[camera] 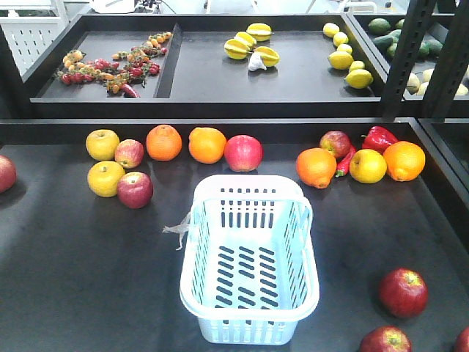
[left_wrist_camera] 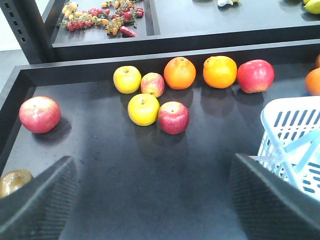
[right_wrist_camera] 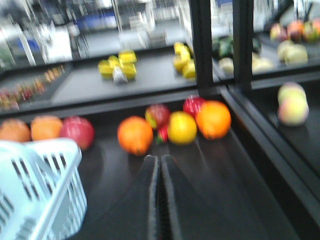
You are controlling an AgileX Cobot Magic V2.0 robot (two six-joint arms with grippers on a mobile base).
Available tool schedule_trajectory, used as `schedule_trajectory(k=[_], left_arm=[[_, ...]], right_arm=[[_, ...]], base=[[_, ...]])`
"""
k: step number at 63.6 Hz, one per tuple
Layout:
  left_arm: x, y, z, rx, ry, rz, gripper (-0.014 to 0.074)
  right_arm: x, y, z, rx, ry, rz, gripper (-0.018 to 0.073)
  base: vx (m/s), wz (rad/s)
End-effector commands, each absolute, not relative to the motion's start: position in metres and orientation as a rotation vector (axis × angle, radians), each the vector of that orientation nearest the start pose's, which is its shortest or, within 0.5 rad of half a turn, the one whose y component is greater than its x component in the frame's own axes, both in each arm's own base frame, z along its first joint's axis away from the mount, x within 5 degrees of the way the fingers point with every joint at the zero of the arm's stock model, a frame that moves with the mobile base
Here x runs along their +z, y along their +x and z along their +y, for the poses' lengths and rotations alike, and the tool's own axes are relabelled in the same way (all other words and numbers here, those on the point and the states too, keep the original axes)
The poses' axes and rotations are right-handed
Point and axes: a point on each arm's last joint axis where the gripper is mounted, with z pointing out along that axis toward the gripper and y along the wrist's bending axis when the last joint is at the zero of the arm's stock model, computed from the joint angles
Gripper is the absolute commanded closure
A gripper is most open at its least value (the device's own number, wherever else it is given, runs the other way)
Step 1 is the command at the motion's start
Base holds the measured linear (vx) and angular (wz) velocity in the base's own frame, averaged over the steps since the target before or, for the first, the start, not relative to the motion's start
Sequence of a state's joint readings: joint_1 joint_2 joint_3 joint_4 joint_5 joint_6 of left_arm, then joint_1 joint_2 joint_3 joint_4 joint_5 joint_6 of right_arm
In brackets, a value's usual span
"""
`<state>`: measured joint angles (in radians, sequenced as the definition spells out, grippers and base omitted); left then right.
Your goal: Pick three apples into basket with both arms
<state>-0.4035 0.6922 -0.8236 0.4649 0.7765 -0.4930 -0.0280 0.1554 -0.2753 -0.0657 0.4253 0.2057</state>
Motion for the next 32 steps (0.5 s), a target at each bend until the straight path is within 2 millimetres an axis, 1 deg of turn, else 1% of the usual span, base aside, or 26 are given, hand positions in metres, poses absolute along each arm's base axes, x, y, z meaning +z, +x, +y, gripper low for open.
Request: schedule_trajectory(k=[1,8,15,20,24,28,32], left_arm=[[0.379,0.125,-0.023,-0.032,0.072,1.967,0.001],[0.379,0.125,-0.023,-0.032,0.072,1.967,0.001],[0.379,0.125,-0.023,-0.032,0.072,1.967,0.001],[0.379,0.125,-0.023,-0.032,0.072,1.967,0.001],[0.379,0.125,-0.023,-0.032,0.072,1.967,0.001],[0.379,0.125,-0.023,-0.032,0.072,1.967,0.001],[0.379,0.125,-0.023,-0.032,0.072,1.967,0.001]], right_arm=[[0.283,0.066,-0.005,0.034,0.178,1.877,0.0568],[0.297,0.077,-0.007,0.009,0.193,2.069,0.0568],[0.303,0.09,-0.008,-0.02,0.185,2.231,0.0568],[0.302,0.1,-0.008,-0.035,0.172,2.312,0.0568],[0.297,0.107,-0.008,-0.038,0.174,2.359,0.0568],[0.294,0.11,-0.009,-0.045,0.166,2.394,0.0566],[0.291,0.113,-0.009,-0.063,0.122,2.427,0.0561]], base=[[0.0,0.0],[0.0,0.0],[0.0,0.0],[0.0,0.0],[0.0,0.0],[0.0,0.0],[0.0,0.0]])
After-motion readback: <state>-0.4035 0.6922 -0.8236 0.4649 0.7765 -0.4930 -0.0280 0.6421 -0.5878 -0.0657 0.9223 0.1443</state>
